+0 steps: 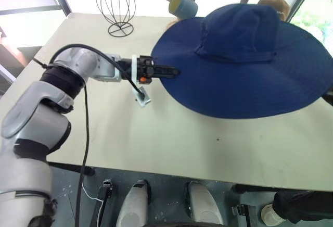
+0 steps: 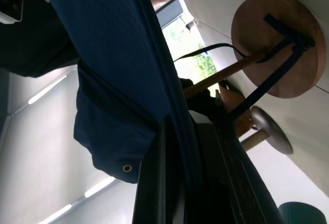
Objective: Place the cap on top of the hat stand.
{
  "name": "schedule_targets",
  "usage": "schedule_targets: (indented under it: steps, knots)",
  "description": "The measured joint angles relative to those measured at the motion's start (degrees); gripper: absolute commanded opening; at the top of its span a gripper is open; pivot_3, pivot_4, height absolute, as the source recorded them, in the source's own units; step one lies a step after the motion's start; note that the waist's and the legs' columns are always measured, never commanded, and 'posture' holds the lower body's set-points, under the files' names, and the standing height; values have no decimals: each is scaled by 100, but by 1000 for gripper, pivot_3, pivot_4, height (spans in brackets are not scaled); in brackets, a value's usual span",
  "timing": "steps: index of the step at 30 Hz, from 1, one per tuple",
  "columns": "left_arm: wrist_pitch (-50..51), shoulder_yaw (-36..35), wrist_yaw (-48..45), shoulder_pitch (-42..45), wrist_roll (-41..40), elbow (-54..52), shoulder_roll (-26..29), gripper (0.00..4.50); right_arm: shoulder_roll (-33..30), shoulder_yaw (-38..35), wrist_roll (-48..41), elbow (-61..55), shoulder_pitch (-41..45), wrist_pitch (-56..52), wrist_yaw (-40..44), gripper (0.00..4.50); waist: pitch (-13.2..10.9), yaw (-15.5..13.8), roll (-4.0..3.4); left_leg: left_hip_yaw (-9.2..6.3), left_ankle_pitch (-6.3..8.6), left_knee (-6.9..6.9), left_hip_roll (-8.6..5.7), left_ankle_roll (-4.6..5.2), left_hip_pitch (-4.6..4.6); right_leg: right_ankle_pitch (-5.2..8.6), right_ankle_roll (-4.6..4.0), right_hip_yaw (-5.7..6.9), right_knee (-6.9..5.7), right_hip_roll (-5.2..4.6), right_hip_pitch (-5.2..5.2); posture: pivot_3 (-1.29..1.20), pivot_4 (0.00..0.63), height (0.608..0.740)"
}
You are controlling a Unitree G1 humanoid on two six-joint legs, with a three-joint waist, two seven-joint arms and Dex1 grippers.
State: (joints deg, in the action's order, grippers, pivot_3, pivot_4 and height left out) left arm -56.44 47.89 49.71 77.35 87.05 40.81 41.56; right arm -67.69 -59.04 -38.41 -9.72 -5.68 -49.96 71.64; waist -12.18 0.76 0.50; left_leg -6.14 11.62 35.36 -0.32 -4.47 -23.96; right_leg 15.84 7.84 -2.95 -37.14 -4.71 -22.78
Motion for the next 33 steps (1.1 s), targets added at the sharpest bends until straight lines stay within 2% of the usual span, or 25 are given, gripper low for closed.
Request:
schedule_targets:
  steps: [5,10,24,33]
  knots:
    - [103,374,378,139,240,126,-31,94,30,-488,-5,-66,-135,-158,66,4500,-4,-1,8,-1,-4,3,0,-7,1,9,25,1,-2,0,1,0,150,740]
    - [254,674,718,461,338,453,-278,94,20,-491,-9,-83,-106,-184,63,4500,-6,6,13,0,-4,17,0,-8,-9,7,31,0,1,0,0,0,150,740]
    - [665,868,683,781,-123,2558,-1341,94,-238,-193,-193,125,710,-202,-154,4500,-8,-13,18,-2,-4,35,-3,-8,-43,-4,25,2,-1,-1,-23,0,150,740]
    - [326,1338,1006,797,-109,2645,-1255,94,-252,4,-194,128,703,-189,-115,4500,-8,8,18,-1,-4,33,-3,-8,-48,-12,12,0,-7,-1,-37,0,150,740]
